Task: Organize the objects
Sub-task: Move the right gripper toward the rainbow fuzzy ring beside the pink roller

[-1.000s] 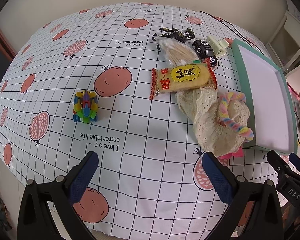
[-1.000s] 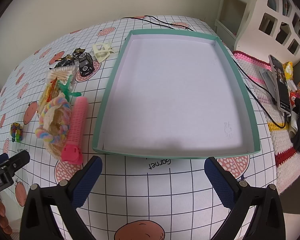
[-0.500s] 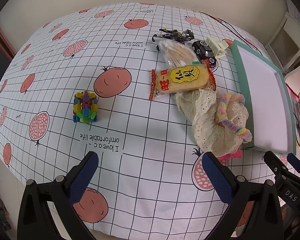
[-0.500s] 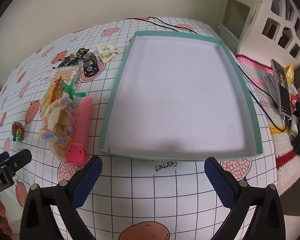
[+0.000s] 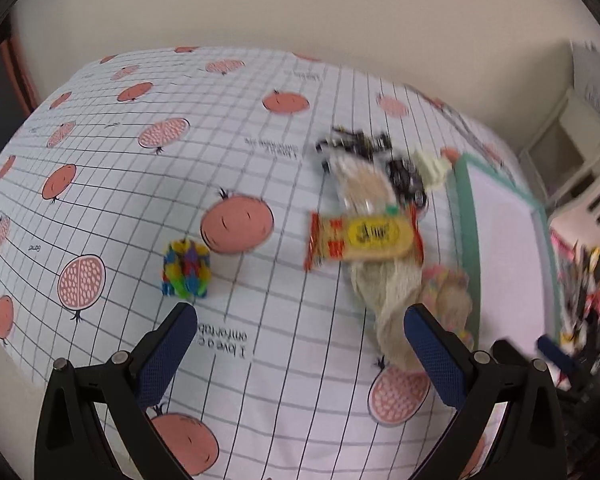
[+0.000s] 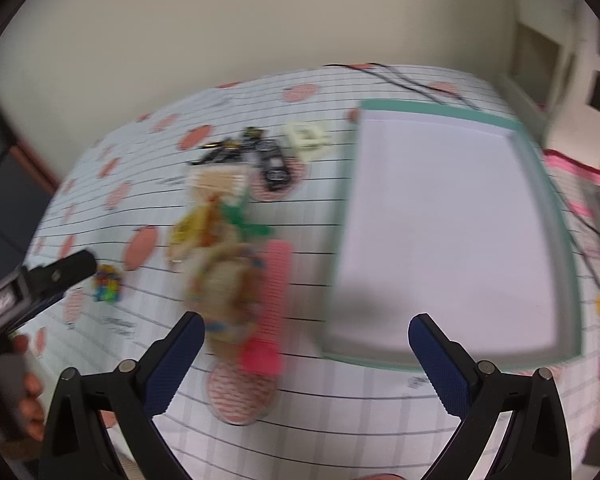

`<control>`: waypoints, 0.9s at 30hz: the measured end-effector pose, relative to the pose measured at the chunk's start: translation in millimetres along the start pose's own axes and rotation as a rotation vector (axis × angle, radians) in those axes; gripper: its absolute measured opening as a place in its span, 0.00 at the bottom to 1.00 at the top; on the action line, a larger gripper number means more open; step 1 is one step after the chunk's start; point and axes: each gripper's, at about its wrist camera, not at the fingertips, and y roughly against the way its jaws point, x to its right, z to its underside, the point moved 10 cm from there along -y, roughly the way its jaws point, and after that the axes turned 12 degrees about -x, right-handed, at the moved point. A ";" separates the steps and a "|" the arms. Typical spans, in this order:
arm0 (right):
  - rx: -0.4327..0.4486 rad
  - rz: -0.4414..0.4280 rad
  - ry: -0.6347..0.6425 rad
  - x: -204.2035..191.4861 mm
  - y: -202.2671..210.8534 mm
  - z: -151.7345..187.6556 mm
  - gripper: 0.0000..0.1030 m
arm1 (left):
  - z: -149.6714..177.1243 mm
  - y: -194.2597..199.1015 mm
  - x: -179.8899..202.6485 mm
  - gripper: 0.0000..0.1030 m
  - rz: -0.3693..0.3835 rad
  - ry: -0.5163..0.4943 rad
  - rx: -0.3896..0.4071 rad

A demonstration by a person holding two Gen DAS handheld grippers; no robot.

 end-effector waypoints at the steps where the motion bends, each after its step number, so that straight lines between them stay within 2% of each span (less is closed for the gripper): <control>1: -0.002 -0.015 0.013 -6.2 -1.0 -1.7 1.00 | -4.1 2.1 -4.4 1.00 0.019 0.020 0.009; 4: 0.007 -0.018 0.052 -18.4 -1.4 -6.8 1.00 | -17.2 6.7 -21.6 1.00 0.039 0.075 0.043; 9: 0.035 0.058 0.157 -34.0 -2.8 -18.1 1.00 | -33.7 10.5 -49.0 1.00 0.021 0.115 0.086; 11: 0.038 0.054 0.177 -37.6 -3.2 -20.5 1.00 | -36.9 5.5 -63.4 1.00 0.000 0.144 0.066; 16: 0.010 -0.028 0.133 -35.5 -5.6 -22.4 1.00 | -34.5 -15.1 -95.8 1.00 -0.037 0.235 -0.012; 22: -0.016 -0.065 0.107 -29.7 -9.5 -21.4 0.97 | -31.3 -33.9 -100.7 1.00 -0.086 0.223 -0.072; 27: -0.047 -0.098 0.113 -35.5 -13.4 -16.8 0.82 | -32.9 -38.5 -95.9 1.00 -0.120 0.166 -0.066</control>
